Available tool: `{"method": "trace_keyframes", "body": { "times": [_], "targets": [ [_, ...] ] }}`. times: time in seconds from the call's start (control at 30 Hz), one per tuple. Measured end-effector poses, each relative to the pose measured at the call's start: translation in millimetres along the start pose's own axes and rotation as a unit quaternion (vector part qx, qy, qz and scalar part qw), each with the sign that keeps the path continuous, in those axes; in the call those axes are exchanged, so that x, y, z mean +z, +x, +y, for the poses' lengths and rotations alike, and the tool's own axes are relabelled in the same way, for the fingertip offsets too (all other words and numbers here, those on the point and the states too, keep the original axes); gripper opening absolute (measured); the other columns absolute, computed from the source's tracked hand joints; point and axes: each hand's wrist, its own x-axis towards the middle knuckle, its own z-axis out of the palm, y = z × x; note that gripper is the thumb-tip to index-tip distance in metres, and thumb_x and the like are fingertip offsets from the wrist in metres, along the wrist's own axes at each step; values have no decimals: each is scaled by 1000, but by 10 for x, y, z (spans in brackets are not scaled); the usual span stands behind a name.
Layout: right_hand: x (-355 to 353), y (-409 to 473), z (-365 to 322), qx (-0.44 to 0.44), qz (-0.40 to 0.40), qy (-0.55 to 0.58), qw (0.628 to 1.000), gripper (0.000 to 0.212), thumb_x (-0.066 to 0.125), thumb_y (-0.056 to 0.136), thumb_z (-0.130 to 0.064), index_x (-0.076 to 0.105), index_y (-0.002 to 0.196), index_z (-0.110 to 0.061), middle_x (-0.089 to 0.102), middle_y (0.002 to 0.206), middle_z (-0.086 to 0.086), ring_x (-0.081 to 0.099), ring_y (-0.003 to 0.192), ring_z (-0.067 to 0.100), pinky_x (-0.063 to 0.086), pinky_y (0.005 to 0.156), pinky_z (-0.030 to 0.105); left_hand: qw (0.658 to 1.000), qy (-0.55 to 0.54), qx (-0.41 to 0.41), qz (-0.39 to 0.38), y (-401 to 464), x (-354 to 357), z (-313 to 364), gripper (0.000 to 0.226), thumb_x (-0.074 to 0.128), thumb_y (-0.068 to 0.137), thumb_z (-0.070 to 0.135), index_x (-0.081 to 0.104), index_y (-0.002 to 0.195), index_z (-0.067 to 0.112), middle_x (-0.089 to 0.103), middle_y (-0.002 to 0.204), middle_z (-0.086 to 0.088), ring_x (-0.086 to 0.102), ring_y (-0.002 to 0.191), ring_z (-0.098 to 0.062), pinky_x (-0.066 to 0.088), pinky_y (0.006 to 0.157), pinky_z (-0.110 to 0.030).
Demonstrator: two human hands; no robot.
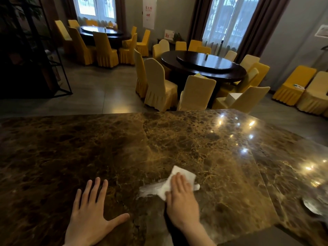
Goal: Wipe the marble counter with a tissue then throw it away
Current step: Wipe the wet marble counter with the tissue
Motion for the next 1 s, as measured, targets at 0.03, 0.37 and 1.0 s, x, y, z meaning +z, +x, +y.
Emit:
{"method": "trace_keyframes", "body": {
  "times": [0.03, 0.37, 1.0],
  "targets": [
    [-45, 10, 102, 34, 3, -7, 999, 64, 17, 107, -46, 4, 161, -14, -4, 169, 3, -12, 155, 18, -10, 124, 35, 1000, 1, 1, 0, -3, -1, 1, 142, 9, 45, 117, -30, 152, 32, -33, 164, 6, -32, 151, -18, -14, 129, -50],
    [189, -106, -500, -139, -45, 19, 989, 61, 28, 107, -36, 10, 161, -15, -1, 169, 3, -10, 155, 22, -20, 117, 46, 1000, 2, -3, -21, -21, -61, 44, 143, 4, 43, 116, -35, 149, 29, -36, 162, 5, -33, 151, -18, -15, 129, -50],
    [-230, -14, -188, -49, 61, 168, 983, 24, 66, 91, -17, 71, 110, -29, 74, 111, -11, 67, 102, 10, 53, 76, 27, 999, 23, 0, -25, -7, -63, 48, 142, 0, 43, 115, -37, 148, 28, -35, 163, 4, -32, 151, -19, -13, 129, -50]
  ]
}}
